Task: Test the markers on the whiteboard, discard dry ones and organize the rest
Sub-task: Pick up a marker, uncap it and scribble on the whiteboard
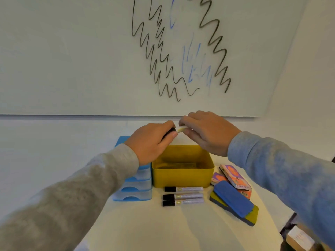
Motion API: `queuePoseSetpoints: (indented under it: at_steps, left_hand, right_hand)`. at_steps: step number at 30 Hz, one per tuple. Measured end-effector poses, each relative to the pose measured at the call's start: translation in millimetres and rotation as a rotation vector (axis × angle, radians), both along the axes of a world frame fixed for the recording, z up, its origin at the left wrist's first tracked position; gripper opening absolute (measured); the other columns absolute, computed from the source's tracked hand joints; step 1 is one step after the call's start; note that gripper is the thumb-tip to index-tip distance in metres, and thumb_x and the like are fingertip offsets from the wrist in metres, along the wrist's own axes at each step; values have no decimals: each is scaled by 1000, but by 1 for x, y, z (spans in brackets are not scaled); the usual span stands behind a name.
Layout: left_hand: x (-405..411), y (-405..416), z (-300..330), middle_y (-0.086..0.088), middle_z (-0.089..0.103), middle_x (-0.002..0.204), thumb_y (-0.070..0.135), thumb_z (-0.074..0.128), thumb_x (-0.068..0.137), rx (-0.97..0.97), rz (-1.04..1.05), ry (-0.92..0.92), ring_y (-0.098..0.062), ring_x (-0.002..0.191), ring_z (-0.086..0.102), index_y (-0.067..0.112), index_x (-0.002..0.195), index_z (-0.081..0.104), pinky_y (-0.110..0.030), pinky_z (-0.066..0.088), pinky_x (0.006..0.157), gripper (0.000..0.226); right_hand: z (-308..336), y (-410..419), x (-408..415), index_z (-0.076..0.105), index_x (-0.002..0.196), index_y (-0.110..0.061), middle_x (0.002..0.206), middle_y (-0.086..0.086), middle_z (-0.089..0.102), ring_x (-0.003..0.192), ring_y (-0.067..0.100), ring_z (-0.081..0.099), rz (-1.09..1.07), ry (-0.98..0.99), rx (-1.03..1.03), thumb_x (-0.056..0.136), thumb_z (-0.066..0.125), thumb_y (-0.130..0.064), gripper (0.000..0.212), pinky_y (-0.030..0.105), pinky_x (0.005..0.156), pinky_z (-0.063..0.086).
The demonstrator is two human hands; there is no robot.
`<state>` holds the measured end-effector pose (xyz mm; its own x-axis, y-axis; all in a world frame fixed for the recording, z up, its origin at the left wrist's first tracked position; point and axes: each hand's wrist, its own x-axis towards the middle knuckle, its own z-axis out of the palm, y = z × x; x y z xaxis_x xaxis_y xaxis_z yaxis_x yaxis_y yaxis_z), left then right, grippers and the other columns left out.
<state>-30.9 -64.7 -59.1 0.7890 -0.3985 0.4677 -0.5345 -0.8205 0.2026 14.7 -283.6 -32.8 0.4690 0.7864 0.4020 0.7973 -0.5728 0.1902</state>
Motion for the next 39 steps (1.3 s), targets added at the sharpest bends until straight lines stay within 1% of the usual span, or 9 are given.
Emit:
queuePoseSetpoints:
  at_steps: [5, 8, 11, 15, 18, 25, 29, 33, 39]
  left_hand:
    - [-34, -2, 23, 5, 54, 62, 54, 31, 101, -2, 45, 43, -12, 56, 50, 32, 80, 50, -34, 41, 56, 36]
    - [-53, -10, 21, 6, 48, 59, 50, 36, 102, -149, 2, 140, -10, 53, 43, 29, 72, 47, -27, 36, 55, 38]
    - [-66, -13, 9, 6, 45, 62, 42, 40, 104, -280, -57, 285, -8, 55, 39, 19, 80, 50, -28, 36, 55, 35]
    - [-77, -3, -1, 9, 41, 59, 40, 40, 104, -332, -60, 334, -6, 52, 36, 25, 77, 46, -26, 34, 53, 32]
    - [-83, -2, -3, 9, 40, 59, 42, 39, 103, -367, -41, 308, -7, 52, 36, 26, 73, 46, -26, 34, 54, 34]
    - [-77, 1, 8, 7, 45, 62, 44, 41, 102, -251, 78, 104, -10, 54, 40, 28, 78, 43, -26, 35, 53, 29]
    - [-76, 15, 24, 8, 51, 69, 46, 39, 103, -120, 114, 49, -10, 61, 49, 26, 91, 48, -34, 43, 59, 25]
    - [-81, 18, 35, 6, 50, 68, 56, 25, 101, 141, 128, 113, -11, 61, 49, 33, 80, 39, -34, 44, 59, 34]
    - [-86, 1, 42, 5, 49, 71, 56, 16, 101, 222, 148, -11, -12, 63, 48, 30, 85, 38, -35, 46, 63, 37]
  right_hand:
    - [3, -1, -13, 48, 98, -26, 85, -7, 52, 73, 15, 42, 52, -114, 21, 101, 35, -46, 24, 33, 68, 37]
    - [2, 6, -19, 41, 78, -27, 69, -9, 45, 63, 16, 37, 44, -159, 76, 96, 44, -39, 22, 32, 60, 30]
    - [2, 17, -22, 39, 65, -25, 58, -6, 46, 58, 20, 37, -10, -269, 37, 90, 47, -39, 30, 31, 58, 28]
    - [2, 29, -26, 37, 60, -26, 52, -9, 38, 52, 22, 39, 2, -291, -39, 93, 45, -44, 38, 30, 54, 35]
    - [5, 33, -26, 36, 60, -26, 51, -10, 29, 48, 21, 38, 6, -268, -69, 93, 45, -46, 39, 27, 49, 28]
    - [16, 37, -22, 40, 68, -26, 59, -6, 46, 54, 17, 42, -38, -167, -38, 94, 45, -46, 33, 30, 51, 34]
    - [17, 32, -35, 46, 92, -30, 72, -12, 47, 59, 7, 42, 107, -31, 54, 100, 33, -55, 29, 31, 54, 39]
    - [16, 22, -37, 45, 102, -28, 74, -10, 53, 53, 15, 46, 184, -162, -40, 103, 14, -57, 43, 33, 47, 45]
    - [26, 7, -21, 39, 93, -23, 60, -5, 50, 39, 16, 35, 256, -333, -48, 106, 14, -51, 40, 26, 37, 33]
